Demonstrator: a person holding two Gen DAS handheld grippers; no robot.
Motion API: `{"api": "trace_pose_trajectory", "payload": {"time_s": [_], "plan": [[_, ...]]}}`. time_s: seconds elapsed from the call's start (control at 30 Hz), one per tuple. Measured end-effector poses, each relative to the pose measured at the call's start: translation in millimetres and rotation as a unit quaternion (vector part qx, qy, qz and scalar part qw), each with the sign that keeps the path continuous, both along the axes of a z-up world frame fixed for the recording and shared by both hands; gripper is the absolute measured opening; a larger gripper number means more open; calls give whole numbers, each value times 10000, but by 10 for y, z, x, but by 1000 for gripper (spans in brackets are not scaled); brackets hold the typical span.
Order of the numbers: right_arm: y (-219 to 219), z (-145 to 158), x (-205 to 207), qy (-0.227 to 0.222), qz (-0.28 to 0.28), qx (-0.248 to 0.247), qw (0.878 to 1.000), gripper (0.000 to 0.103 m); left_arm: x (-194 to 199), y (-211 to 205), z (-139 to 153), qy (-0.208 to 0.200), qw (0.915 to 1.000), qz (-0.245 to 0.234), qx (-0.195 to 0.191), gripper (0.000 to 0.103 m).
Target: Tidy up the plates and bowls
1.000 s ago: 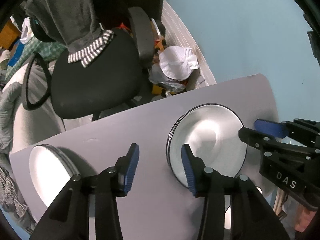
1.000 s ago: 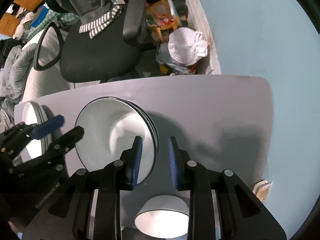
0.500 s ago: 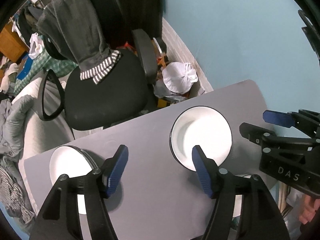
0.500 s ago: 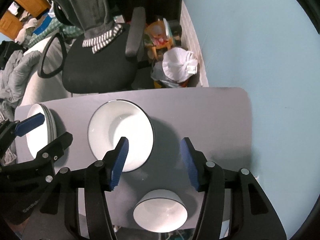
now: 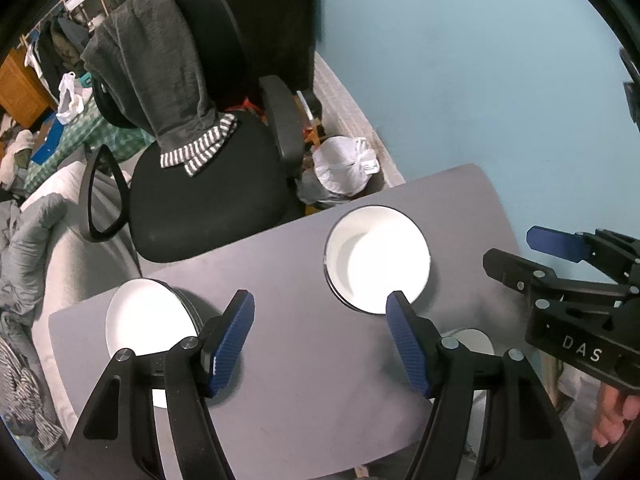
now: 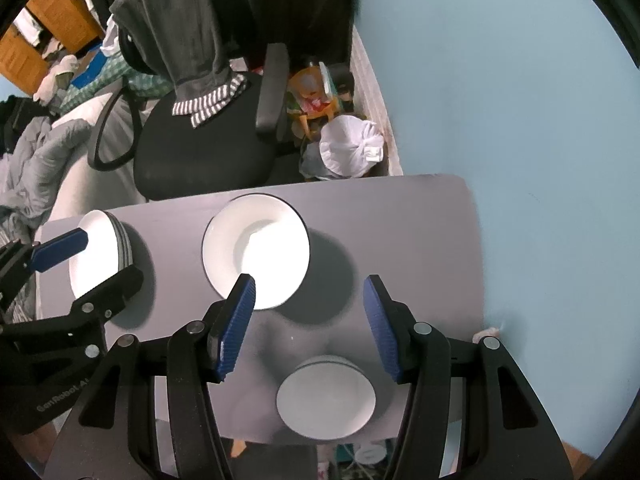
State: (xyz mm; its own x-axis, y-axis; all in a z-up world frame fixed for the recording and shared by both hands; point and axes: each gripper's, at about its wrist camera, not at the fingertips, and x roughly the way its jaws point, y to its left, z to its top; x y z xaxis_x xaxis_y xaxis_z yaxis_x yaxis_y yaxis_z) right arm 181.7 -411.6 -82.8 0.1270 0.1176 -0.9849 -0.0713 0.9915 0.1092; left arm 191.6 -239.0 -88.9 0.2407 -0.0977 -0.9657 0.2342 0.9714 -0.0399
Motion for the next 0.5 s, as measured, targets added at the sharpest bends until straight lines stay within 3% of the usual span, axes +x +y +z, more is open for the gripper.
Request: {"api": "trace_pose_trajectory", "payload": {"time_s": [0.5], "plan": [[-193, 237, -369, -204, -390, 31, 9990, 62, -353, -10, 132, -4, 9997, -210, -79, 70]]}}
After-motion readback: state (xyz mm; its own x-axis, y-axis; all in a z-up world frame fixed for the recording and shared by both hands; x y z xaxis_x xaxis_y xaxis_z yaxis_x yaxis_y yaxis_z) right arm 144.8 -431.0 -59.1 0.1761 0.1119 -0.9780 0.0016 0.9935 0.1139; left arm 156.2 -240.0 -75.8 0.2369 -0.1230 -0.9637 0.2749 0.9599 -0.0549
